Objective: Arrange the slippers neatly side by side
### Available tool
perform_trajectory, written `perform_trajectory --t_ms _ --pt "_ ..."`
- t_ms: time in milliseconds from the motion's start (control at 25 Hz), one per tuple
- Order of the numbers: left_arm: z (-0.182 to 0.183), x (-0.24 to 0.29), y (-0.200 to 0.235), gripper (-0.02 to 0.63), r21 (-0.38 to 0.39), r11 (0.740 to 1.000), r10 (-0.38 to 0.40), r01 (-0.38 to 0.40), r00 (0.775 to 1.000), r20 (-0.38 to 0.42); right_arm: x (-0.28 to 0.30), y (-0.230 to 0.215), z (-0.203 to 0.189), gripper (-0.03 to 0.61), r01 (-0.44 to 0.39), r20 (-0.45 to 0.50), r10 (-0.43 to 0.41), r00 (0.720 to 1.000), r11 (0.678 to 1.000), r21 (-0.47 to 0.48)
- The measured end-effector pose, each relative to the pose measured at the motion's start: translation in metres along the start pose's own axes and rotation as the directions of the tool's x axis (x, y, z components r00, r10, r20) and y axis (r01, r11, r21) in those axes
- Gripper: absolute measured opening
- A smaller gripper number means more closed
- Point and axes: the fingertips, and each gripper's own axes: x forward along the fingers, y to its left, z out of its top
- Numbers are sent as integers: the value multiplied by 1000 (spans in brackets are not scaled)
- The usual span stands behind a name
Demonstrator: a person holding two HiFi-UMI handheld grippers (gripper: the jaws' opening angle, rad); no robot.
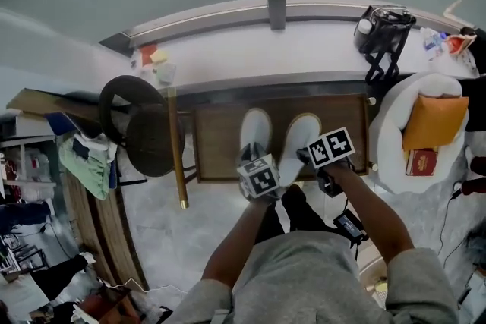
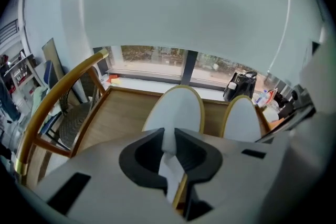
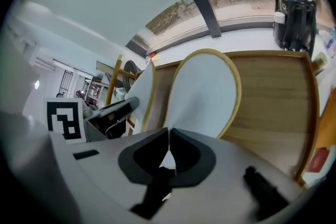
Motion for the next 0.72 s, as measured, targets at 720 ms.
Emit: perform_trajectory --t_ms 720 --pt "-5 55 -16 55 -93 996 -31 18 990 -136 56 -27 40 31 -53 -339 -52 939 954 -295"
